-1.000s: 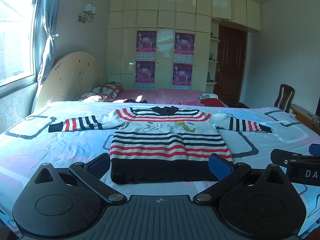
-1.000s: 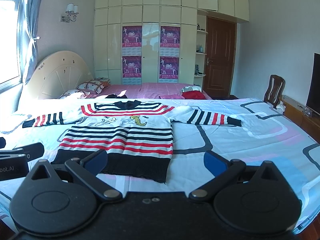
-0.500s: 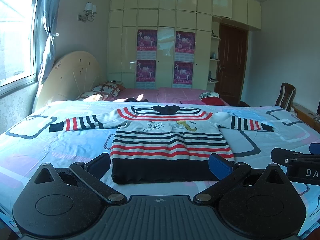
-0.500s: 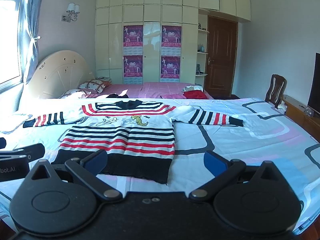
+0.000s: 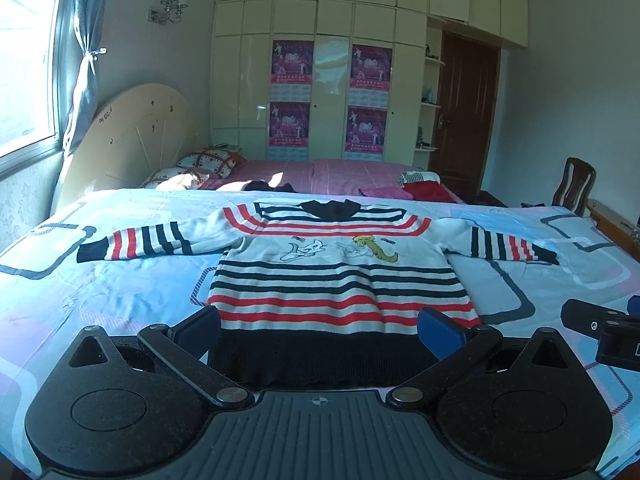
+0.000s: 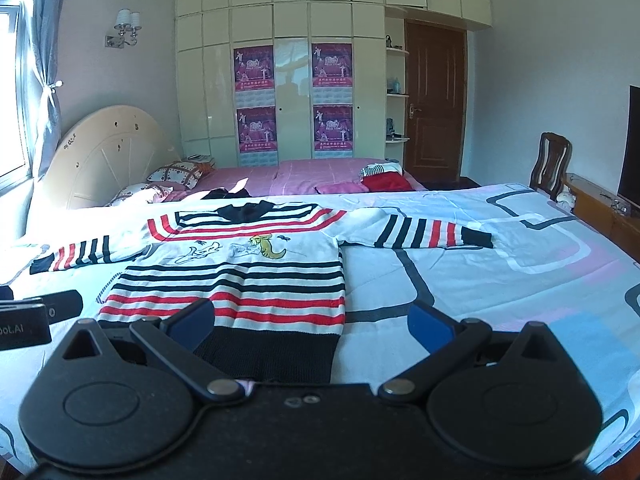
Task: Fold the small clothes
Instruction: 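Grasp the black sleeve cuff with the right tool while the left tool approaches the sweater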
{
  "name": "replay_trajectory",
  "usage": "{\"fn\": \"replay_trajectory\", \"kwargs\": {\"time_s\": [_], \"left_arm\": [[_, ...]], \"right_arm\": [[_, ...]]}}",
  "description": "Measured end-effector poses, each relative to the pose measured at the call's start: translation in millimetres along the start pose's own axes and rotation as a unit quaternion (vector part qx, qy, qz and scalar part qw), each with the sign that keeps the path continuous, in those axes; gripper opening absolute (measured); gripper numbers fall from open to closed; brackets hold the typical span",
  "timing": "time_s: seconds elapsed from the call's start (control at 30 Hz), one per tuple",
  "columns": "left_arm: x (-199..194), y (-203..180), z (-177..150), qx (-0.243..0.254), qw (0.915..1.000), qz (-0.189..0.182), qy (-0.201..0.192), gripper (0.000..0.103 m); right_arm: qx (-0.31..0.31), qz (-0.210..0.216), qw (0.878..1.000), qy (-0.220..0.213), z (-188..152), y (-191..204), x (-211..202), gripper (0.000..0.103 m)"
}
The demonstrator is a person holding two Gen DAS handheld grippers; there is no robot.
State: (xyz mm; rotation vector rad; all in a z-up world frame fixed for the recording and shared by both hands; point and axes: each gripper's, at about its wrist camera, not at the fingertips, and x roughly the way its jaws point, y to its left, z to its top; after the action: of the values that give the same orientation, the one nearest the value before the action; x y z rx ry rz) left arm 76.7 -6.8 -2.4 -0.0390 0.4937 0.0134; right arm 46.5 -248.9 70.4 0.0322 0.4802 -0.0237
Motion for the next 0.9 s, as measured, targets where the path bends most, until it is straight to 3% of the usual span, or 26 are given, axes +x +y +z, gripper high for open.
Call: {"fn": "replay_trajectory", "kwargs": {"time_s": [0.33,0.5,0.57,0.67,0.77,0.83,0.9], "left_arm": [[91.1,-8.2,42.2,0.0,0.9997,-0.021,0.008,0.103],[146.2,-21.8,62.7,0.013,0.999,-0.041,0.007,0.103],[168.3,-30.4,67.7,0.024,0.9992,-0.031,0.012,0.103],[200.1,-40.1,72.4,-0.003,0.9993,-0.023,0.028,0.103],[231.1,-57.4,69.2,-0.011,0.9993,0.0,0.036,0.103],[247.9,-68.5,66.0,-0.019,0.9982,0.004,0.057,0.103],[256.6,-81.6,63.8,-0.027,0.9966,0.04,0.067,0.103]], "right_arm": [[0.031,-0.03,0.999,-0.012,39.8,-25.7,75.9,0.102],[0.067,-0.052,0.996,-0.03,56.5,-54.3,111.9,0.089],[0.077,-0.067,0.994,-0.036,59.0,-72.3,128.1,0.087],[0.1,-0.076,0.992,-0.023,59.0,-112.6,162.9,0.07],[0.154,-0.075,0.985,-0.009,53.2,-171.4,210.3,0.065],[0.213,-0.063,0.975,0.001,44.7,-217.8,245.0,0.064],[0.272,-0.05,0.961,0.015,35.7,-263.6,281.3,0.059]]}}
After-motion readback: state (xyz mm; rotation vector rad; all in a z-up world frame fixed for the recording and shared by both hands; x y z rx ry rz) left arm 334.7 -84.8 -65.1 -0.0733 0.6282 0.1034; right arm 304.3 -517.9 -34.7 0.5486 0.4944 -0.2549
